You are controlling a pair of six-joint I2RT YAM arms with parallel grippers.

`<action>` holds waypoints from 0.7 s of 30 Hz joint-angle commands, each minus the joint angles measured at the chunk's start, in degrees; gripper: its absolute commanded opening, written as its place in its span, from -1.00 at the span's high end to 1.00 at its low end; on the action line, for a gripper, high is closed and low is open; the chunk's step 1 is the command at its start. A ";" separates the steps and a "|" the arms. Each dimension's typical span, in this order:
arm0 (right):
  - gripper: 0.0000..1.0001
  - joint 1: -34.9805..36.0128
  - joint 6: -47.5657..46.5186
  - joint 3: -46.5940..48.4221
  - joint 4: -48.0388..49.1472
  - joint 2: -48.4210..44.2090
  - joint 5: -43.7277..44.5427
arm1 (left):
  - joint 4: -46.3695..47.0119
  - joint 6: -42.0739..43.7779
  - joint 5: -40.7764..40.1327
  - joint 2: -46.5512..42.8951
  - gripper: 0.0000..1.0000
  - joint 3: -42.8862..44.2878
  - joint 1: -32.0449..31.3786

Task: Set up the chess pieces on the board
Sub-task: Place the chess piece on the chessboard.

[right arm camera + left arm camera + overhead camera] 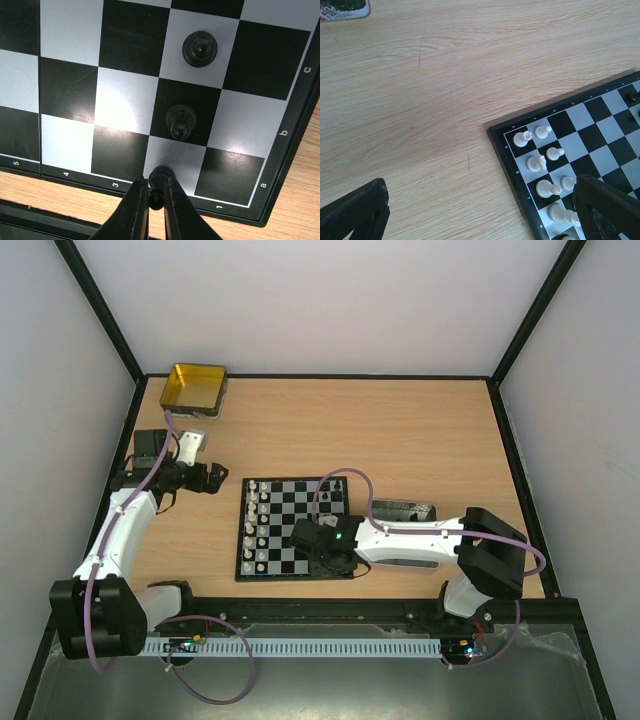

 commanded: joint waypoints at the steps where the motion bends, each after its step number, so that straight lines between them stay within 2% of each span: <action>1: 0.82 0.15 -0.25 0.64 -0.62 0.74 0.97 | -0.73 0.23 0.84 -0.61 -0.99 -0.17 0.34; 16: 0.83 -0.64 0.19 -0.93 -0.17 0.07 1.06 | -0.82 0.23 0.86 -0.35 -0.99 -0.06 0.34; 21: 0.73 -0.60 -0.13 -0.88 0.34 0.53 -0.02 | -0.77 0.23 0.91 -0.26 -0.99 -0.11 0.34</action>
